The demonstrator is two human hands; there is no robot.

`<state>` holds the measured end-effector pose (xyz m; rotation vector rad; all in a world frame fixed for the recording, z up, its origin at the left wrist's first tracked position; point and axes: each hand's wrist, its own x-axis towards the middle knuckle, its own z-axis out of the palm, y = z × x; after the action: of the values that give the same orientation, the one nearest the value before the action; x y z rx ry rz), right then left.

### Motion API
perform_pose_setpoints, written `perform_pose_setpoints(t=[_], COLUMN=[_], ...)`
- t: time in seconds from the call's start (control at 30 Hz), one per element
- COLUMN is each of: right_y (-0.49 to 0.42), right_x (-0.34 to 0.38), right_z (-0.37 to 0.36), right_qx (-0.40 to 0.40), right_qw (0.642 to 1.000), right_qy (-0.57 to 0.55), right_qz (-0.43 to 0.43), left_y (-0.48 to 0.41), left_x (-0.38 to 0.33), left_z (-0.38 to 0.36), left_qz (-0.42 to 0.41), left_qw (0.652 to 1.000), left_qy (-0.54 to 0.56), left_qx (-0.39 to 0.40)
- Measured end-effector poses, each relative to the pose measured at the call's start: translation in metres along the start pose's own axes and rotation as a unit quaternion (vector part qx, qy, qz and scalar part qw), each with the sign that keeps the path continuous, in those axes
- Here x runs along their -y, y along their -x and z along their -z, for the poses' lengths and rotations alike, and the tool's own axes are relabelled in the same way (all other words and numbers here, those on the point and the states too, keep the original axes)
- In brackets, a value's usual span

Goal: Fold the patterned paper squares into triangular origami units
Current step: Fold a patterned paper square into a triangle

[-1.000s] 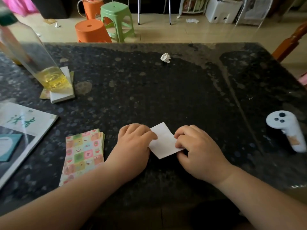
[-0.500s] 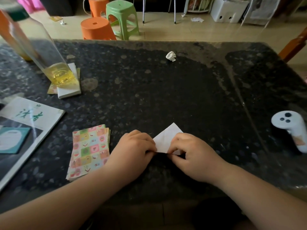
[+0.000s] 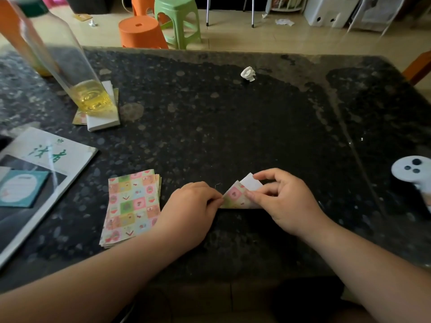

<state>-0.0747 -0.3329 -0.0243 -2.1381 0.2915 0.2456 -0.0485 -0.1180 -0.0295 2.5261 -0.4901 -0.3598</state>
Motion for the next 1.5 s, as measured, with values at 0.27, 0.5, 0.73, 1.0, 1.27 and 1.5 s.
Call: perform_pose_setpoints(t=[0.27, 0.5, 0.73, 1.0, 1.27, 1.5], right_y=[0.003, 0.005, 0.003, 0.004, -0.001, -0.002], right_x=[0.004, 0.006, 0.008, 0.009, 0.003, 0.006], right_z=[-0.005, -0.001, -0.008, -0.02, -0.024, -0.026], right_qx=[-0.02, 0.048, 0.004, -0.039, -0.068, -0.075], right_qw=[0.999, 0.998, 0.998, 0.997, 0.995, 0.992], right_qy=[-0.017, 0.012, 0.051, 0.069, 0.071, 0.104], right_qz=[-0.024, -0.025, -0.027, -0.022, -0.014, -0.012], left_y=[-0.001, -0.001, -0.002, 0.004, 0.045, 0.05], left_x=[-0.008, -0.004, -0.003, -0.009, -0.029, -0.038], left_z=[0.004, 0.002, 0.004, -0.003, -0.023, -0.023], left_qz=[0.041, 0.057, 0.066, 0.062, -0.171, -0.14], left_qw=[0.998, 0.994, 0.987, 0.995, 0.965, 0.966], left_qy=[0.02, 0.092, 0.129, 0.081, -0.187, -0.191], left_qx=[0.031, 0.028, 0.068, 0.017, 0.064, 0.103])
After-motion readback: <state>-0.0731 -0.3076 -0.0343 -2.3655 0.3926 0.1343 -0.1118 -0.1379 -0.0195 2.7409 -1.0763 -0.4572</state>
